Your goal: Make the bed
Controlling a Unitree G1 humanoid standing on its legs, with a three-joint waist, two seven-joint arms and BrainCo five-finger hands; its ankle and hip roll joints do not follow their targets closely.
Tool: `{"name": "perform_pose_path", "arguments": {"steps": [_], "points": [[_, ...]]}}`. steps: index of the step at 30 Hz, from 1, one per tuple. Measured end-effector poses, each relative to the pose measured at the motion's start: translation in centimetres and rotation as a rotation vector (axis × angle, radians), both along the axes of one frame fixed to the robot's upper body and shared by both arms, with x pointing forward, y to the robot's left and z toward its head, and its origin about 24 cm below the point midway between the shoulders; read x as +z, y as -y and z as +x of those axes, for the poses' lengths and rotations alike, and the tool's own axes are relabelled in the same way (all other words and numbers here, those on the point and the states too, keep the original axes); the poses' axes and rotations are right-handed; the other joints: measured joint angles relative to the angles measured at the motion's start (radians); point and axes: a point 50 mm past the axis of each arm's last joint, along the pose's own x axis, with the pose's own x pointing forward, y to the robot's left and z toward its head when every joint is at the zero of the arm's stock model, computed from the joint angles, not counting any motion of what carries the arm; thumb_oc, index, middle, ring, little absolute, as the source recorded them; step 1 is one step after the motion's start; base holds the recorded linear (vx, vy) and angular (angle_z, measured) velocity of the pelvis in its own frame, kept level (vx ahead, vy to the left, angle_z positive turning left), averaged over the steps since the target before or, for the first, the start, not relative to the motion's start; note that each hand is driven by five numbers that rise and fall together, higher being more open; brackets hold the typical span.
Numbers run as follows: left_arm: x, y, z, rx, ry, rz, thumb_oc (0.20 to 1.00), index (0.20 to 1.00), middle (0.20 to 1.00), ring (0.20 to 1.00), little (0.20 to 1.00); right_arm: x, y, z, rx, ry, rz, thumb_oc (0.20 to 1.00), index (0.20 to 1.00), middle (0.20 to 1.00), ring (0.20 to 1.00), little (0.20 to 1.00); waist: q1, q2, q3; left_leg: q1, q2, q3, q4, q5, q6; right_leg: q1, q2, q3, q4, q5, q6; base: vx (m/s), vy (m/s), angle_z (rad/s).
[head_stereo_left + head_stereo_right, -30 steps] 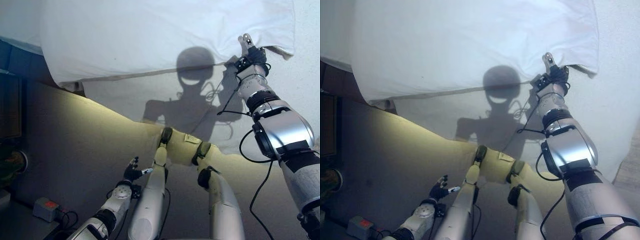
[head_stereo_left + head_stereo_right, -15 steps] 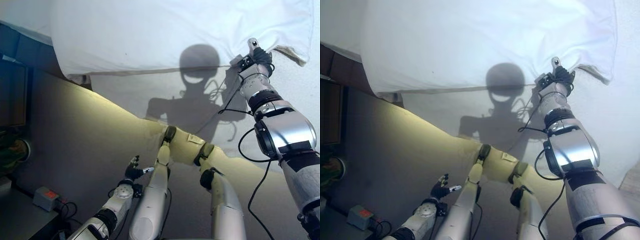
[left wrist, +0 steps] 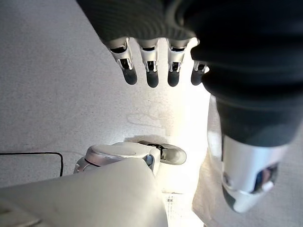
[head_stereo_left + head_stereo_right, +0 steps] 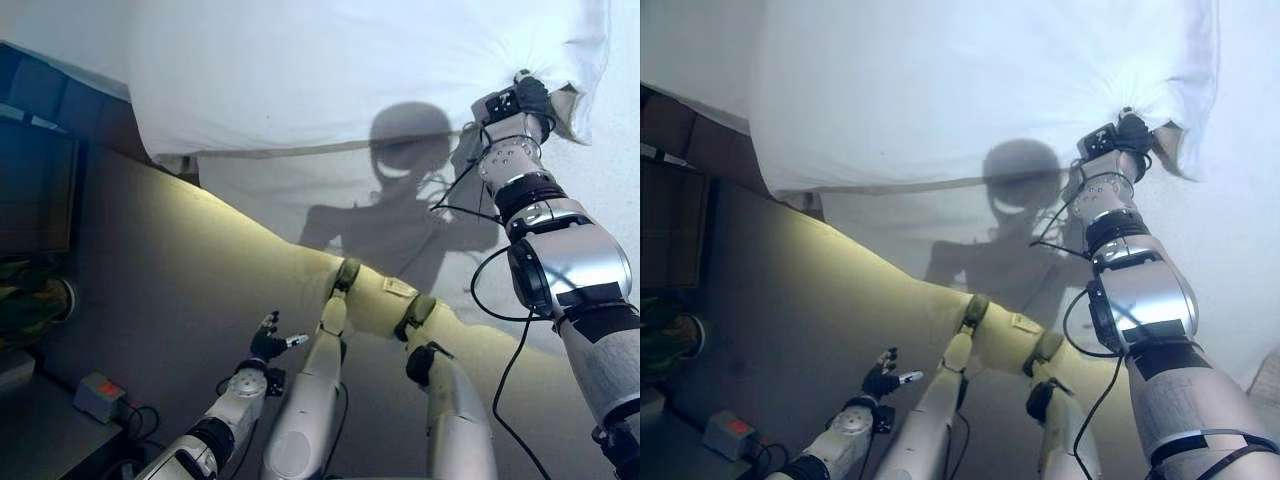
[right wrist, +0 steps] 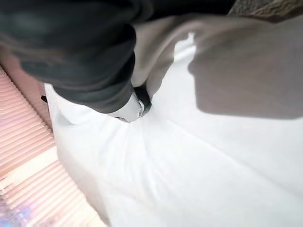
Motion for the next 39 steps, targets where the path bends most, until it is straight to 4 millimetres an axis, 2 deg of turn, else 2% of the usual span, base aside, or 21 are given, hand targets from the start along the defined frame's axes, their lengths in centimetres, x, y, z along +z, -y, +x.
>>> {"name": "perform_pose_path", "arguments": {"steps": [2,5,7,8,10,11,12,16,18,20,23,27,30,36,39], "points": [[0.2,0.3,0.1,-0.013,0.007,-0.016,1.0,1.0,1.0,1.0,1.0,0.5,-0.4,-0.1,0.009,0.035,-0.004,0.2,0.2,0.2,0.2,0.2,-0.004,0.0,0.0,0.005,-0.002,0.005,0.0,0.001,0.001,0.0,-0.004,0.004,0.005,-0.002,0.0,-0.02,0.066,-0.02],[2.2,1.8,0.5,-0.088,0.089,-0.154,1.0,1.0,1.0,1.0,1.0,1.1,-1.4,-0.4,0.04,0.107,-0.028,0.2,0.2,0.2,0.2,0.2,-0.005,0.0,0.0,0.016,-0.007,0.019,-0.001,0.007,0.01,0.001,-0.008,0.018,0.009,-0.002,0.0,-0.02,0.058,-0.07],[4.7,3.8,1.3,-0.16,0.153,-0.304,1.0,1.0,1.0,1.0,1.0,1.0,-2.2,-0.5,0.059,0.124,-0.041,0.2,0.2,0.2,0.2,0.2,-0.016,0.001,0.001,0.031,-0.011,0.028,-0.001,0.007,0.01,0.016,-0.013,0.023,0.008,-0.001,0.0,-0.03,0.084,-0.03],[7.0,5.6,1.0,-0.274,0.196,-0.421,1.0,1.0,1.0,1.0,1.0,1.1,-3.3,-0.6,0.092,0.148,-0.042,0.2,0.2,0.2,0.2,0.2,-0.028,0.001,0.001,0.037,-0.012,0.044,-0.001,0.009,0.011,0.023,-0.016,0.025,0.008,-0.001,0.001,-0.03,0.047,-0.02],[9.8,8.3,1.9,-0.363,0.242,-0.59,1.0,1.0,1.0,1.0,1.0,0.9,-4.7,-0.4,0.121,0.141,-0.077,0.2,0.2,0.2,0.2,0.2,-0.044,0.001,0.001,0.062,-0.017,0.056,-0.002,0.007,0.013,0.041,-0.018,0.04,0.003,0.002,0.005,-0.05,0.073,-0.1],[10.6,9.1,2.0,-0.388,0.239,-0.633,1.0,1.0,1.0,1.0,1.0,0.8,-5.2,-0.4,0.129,0.137,-0.094,0.2,0.2,0.2,0.2,0.2,-0.05,0.001,0.001,0.067,-0.016,0.062,-0.001,0.003,0.019,0.047,-0.017,0.043,-0.002,0.004,0.007,-0.06,0.073,-0.17],[12.1,10.9,2.2,-0.474,0.232,-0.7,1.0,1.0,1.0,1.0,1.0,0.7,-6.3,-0.3,0.154,0.132,-0.151,0.2,0.2,0.2,0.2,0.2,-0.066,0.0,0.0,0.075,-0.015,0.071,0.002,0.001,0.03,0.055,-0.014,0.05,-0.009,0.009,0.012,-0.03,0.033,-0.16],[15.4,13.5,3.3,-0.542,0.263,-0.831,1.0,1.0,1.0,1.0,1.0,0.3,-8.6,-0.2,0.214,0.111,-0.258,0.2,0.2,0.2,0.2,0.2,-0.105,-0.001,0.0,0.085,-0.014,0.098,0.002,0.0,0.032,0.064,-0.005,0.076,-0.036,0.034,0.019,-0.04,0.022,-0.2],[16.6,14.0,3.9,-0.537,0.27,-0.877,1.0,1.0,1.0,1.0,1.0,0.0,-9.2,-0.1,0.235,0.092,-0.303,0.2,0.2,0.2,0.2,0.2,-0.127,-0.003,0.0,0.085,-0.013,0.104,0.003,0.0,0.032,0.066,0.004,0.082,-0.046,0.042,0.022,-0.02,-0.002,-0.13],[17.4,14.2,4.9,-0.464,0.284,-0.955,1.0,1.0,1.0,1.0,1.0,-0.6,-9.8,-0.2,0.269,0.087,-0.339,0.2,0.2,0.2,0.2,0.2,-0.138,-0.019,0.002,0.088,-0.009,0.114,0.013,-0.01,0.047,0.07,0.012,0.093,-0.054,0.047,0.021,-0.03,-0.008,-0.19],[18.6,13.7,6.3,-0.334,0.318,-1.062,1.0,1.0,1.0,1.0,1.0,-1.5,-11.2,-0.6,0.327,0.097,-0.395,0.2,0.2,0.2,0.2,0.2,-0.147,-0.076,0.002,0.103,-0.004,0.144,0.019,-0.017,0.048,0.077,0.014,0.119,-0.057,0.048,0.021,-0.02,-0.015,-0.19],[20.9,13.5,7.4,-0.283,0.393,-1.145,1.0,1.0,1.0,1.0,1.0,-2.7,-11.9,-0.8,0.356,0.088,-0.4,0.2,0.2,0.2,0.2,0.2,-0.157,-0.112,-0.001,0.119,0.0,0.156,0.021,-0.026,0.053,0.095,0.023,0.122,-0.065,0.048,0.021,-0.01,-0.014,-0.04],[22.8,12.3,8.7,-0.148,0.465,-1.271,1.0,1.0,1.0,1.0,1.0,-3.2,-12.3,-1.2,0.383,0.101,-0.398,0.2,0.2,0.2,0.2,0.2,-0.158,-0.147,0.001,0.12,0.0,0.166,0.031,-0.031,0.055,0.098,0.022,0.131,-0.068,0.052,0.021,-0.01,-0.029,-0.06],[24.9,10.5,9.8,0.026,0.564,-1.347,1.0,1.0,1.0,1.0,1.0,-4.1,-12.3,-1.4,0.399,0.096,-0.39,0.2,0.2,0.2,0.2,0.2,-0.152,-0.169,0.003,0.132,-0.001,0.181,0.039,-0.04,0.059,0.111,0.024,0.138,-0.07,0.055,0.022,0.0,-0.019,-0.02],[25.2,9.9,9.9,0.078,0.608,-1.315,1.0,1.0,1.0,1.0,1.0,-4.8,-12.3,-1.7,0.402,0.099,-0.394,0.2,0.2,0.2,0.2,0.2,-0.149,-0.17,0.003,0.141,-0.003,0.182,0.051,-0.05,0.063,0.129,0.024,0.149,-0.077,0.055,0.022,0.0,0.0,0.0]]}}
